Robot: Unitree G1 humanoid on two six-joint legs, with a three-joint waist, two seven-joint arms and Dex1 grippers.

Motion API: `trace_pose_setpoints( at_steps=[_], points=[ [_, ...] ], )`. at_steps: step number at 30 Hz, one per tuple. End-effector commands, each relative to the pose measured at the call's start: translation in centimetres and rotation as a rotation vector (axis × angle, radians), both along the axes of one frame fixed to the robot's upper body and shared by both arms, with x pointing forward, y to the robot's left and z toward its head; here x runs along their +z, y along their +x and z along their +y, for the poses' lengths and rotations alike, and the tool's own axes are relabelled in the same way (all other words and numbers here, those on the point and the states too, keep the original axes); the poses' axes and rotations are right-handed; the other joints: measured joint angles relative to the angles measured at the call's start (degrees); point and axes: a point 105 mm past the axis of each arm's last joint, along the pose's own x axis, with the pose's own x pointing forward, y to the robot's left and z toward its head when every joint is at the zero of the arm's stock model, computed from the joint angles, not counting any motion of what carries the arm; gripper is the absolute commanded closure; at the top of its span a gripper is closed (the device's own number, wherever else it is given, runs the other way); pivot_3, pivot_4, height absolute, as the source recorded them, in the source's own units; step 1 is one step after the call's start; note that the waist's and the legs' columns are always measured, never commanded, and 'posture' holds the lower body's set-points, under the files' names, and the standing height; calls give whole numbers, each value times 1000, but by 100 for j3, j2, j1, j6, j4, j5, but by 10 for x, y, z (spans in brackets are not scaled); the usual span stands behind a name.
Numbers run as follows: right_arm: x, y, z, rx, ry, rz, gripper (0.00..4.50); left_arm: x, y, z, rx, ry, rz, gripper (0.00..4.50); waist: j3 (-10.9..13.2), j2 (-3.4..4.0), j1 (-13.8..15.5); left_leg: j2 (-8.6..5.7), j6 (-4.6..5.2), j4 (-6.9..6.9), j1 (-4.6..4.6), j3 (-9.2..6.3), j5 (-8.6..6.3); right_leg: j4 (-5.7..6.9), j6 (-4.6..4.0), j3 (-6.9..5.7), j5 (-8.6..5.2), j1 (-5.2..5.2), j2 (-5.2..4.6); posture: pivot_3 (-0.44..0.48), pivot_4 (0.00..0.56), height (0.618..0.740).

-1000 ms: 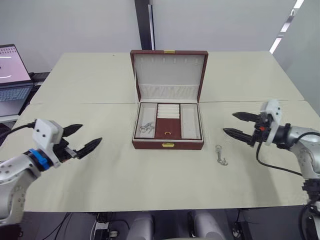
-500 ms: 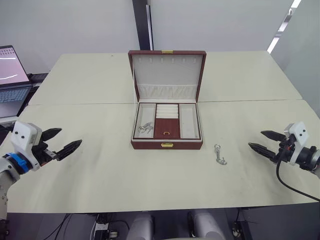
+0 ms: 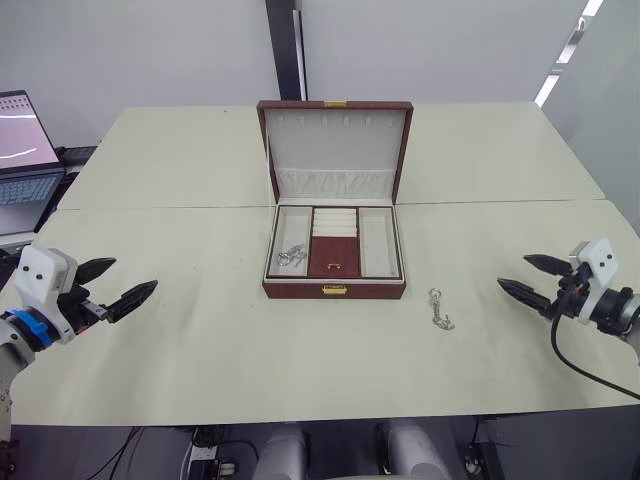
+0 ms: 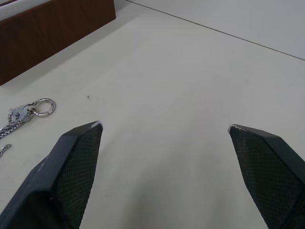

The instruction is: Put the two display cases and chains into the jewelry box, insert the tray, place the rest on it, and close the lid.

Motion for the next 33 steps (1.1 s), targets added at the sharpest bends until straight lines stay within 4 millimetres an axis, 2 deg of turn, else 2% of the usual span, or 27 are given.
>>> trace_pose_setpoints(
  at_steps=[1, 3, 9, 14, 19, 26, 33],
  points=[
    [13, -1, -1, 0, -5, -45, 16, 11, 0, -1, -5, 12, -43, 0, 0, 0, 0, 0, 0, 0, 0, 0, 0, 0, 0, 0, 0, 0, 0, 0, 150, 740],
    [14, -2, 1, -1, 5, -49, 16, 10, 0, -7, -32, 10, -39, 0, 0, 0, 5, 0, 0, 0, 0, -1, 0, 0, 0, 0, 0, 0, 0, 0, 150, 740],
    [17, -18, 28, 55, 43, -49, 16, 6, -1, -77, -300, 10, -14, 0, 0, 0, 15, -3, 0, 2, -1, -1, 0, 0, 0, 0, 0, 5, -6, 0, 150, 740],
    [12, -32, 54, 95, 53, -48, 16, -2, -9, -132, -548, 5, 36, 0, 0, 0, 18, -2, 0, 2, -1, -3, 0, 0, 1, -2, 0, 6, -4, 0, 150, 740],
    [6, -37, 77, 86, 84, -56, 16, -8, -21, -177, -776, 17, 63, 0, -1, 0, 10, -2, 0, 4, 2, 0, 0, 1, 1, 1, 0, 7, 0, 0, 150, 740],
    [-25, -45, 110, 80, 49, -15, 16, -22, -32, -209, -962, 25, 74, 0, -1, 0, 14, -2, 0, 5, 2, -1, 0, 1, 1, 2, 0, 8, 3, 0, 150, 740],
    [-52, -48, 115, 25, 13, 26, 16, -29, -37, -215, -999, 34, 76, 0, -1, 0, 11, -2, 0, 5, 3, -2, 0, 2, 1, 2, 0, 8, 3, 0, 150, 740]
  ],
)
